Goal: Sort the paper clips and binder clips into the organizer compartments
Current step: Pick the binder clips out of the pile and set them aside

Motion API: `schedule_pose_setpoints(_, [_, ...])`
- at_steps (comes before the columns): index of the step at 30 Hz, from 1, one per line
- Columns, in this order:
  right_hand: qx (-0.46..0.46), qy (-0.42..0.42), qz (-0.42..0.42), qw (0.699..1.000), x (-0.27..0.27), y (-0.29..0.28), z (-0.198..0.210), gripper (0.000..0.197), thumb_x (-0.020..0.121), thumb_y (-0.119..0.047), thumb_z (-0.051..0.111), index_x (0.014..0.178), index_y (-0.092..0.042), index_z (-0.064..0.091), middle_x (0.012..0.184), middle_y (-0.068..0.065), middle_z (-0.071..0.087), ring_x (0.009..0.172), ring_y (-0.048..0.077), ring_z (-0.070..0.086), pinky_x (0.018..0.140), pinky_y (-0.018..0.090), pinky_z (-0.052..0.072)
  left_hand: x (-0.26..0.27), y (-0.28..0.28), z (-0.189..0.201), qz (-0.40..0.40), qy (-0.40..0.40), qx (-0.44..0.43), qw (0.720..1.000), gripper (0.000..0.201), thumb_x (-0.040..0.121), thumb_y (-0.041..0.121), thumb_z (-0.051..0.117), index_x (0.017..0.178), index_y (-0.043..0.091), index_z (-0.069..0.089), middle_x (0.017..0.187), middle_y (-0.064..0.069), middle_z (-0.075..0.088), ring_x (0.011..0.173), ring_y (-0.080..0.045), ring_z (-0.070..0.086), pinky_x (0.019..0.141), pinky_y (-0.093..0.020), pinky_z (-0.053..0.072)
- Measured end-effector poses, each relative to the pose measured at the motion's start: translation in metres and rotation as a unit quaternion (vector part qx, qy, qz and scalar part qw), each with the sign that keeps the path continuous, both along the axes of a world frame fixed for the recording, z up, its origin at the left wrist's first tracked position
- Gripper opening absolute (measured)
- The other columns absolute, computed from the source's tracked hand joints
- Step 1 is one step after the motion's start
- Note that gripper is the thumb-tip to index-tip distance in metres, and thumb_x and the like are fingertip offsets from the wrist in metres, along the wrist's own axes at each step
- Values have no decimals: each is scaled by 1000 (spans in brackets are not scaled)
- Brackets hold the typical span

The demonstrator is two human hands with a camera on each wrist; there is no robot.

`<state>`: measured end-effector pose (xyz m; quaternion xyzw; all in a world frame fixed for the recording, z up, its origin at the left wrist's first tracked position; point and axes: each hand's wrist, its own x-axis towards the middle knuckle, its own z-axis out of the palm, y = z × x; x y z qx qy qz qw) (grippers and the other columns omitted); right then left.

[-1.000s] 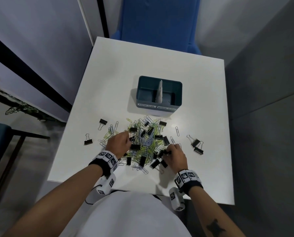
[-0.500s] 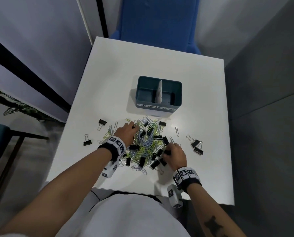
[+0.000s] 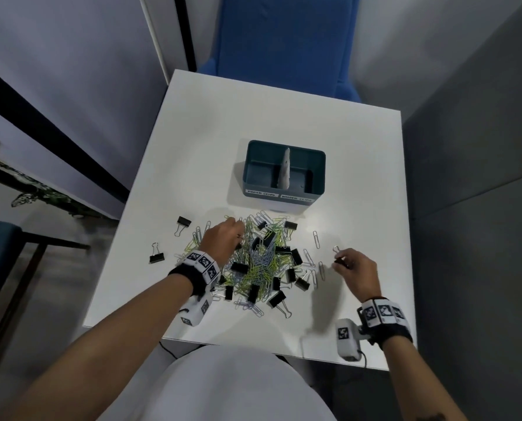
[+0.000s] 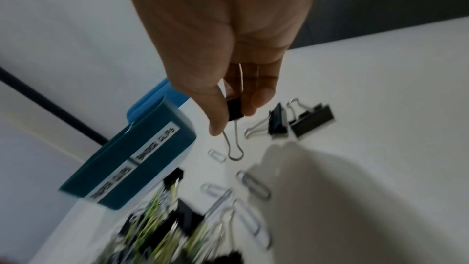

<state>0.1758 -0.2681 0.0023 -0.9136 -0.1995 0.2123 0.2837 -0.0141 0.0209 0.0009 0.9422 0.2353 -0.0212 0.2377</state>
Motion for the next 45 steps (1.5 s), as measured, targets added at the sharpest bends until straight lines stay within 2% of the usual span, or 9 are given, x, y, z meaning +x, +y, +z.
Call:
schedule_pose_setpoints(4, [-100,1,16,995,25,-20,-8,15,75,-12,78,86,-22,75,75,-9,60,85,25,62,78,38,51,-28,22,3,138,14,-8,990,14,84,25,68,82,21,55,82,5,59,66,-17,54,60,-31,46])
schedule_pose_setpoints(7, [-145,12,29,989,32,-31,-19,24,75,-13,78,94,-26,74,92,3,68,90,27,64,77,37,51,-59,54,1,252,45,-15,967,14,83,30,69,81,23,57,86,1,64,76,-25,60,68,-35,49])
schedule_pose_setpoints(12, [-160,-16,13,987,23,-32,-23,30,75,-15,76,102,-24,68,99,5,63,87,29,61,67,33,44,-95,87,-2,304,135,-31,942,9,83,24,70,83,20,61,86,-6,70,77,-28,63,68,-32,48])
schedule_pose_setpoints(18, [-125,-77,-32,989,5,-21,-8,24,80,-9,64,101,-20,64,105,9,55,86,33,59,67,33,43,-106,78,-7,247,108,34,962,28,87,18,62,113,10,54,111,-13,52,90,-33,59,69,-43,49])
schedule_pose_setpoints(24, [-61,-76,100,990,-30,3,-22,32,91,-22,62,121,-13,60,121,11,58,100,28,62,81,37,52,-101,17,-23,58,110,38,992,48,91,25,56,134,8,43,129,-14,48,111,-30,53,75,-41,55])
schedule_pose_setpoints(30, [-148,23,106,983,-64,37,-44,61,89,-58,47,136,-19,37,146,17,34,134,38,32,105,52,40,-77,-18,-36,54,143,44,987,65,95,39,45,146,5,23,147,-23,29,126,-35,38,103,-46,42])
schedule_pose_setpoints(34, [-136,24,186,973,-87,55,-43,76,96,-53,43,152,-11,15,161,14,8,148,34,9,119,46,20,-61,-32,-31,-26,99,-7,995,60,98,31,41,148,6,19,151,-19,26,136,-33,30,110,-47,35])
schedule_pose_setpoints(40, [-114,-4,171,979,-66,36,-26,70,87,-42,65,145,-16,34,148,16,34,132,32,39,101,46,45,-89,-15,-17,32,74,27,996,56,93,31,55,142,11,36,140,-14,43,122,-27,46,91,-39,49])
schedule_pose_setpoints(45, [-168,52,157,972,-67,8,-17,83,70,-49,79,134,-20,37,121,8,42,90,24,54,68,33,49,-133,1,-26,131,227,-30,965,98,81,55,65,147,5,13,143,-17,22,126,-34,37,84,-45,49])
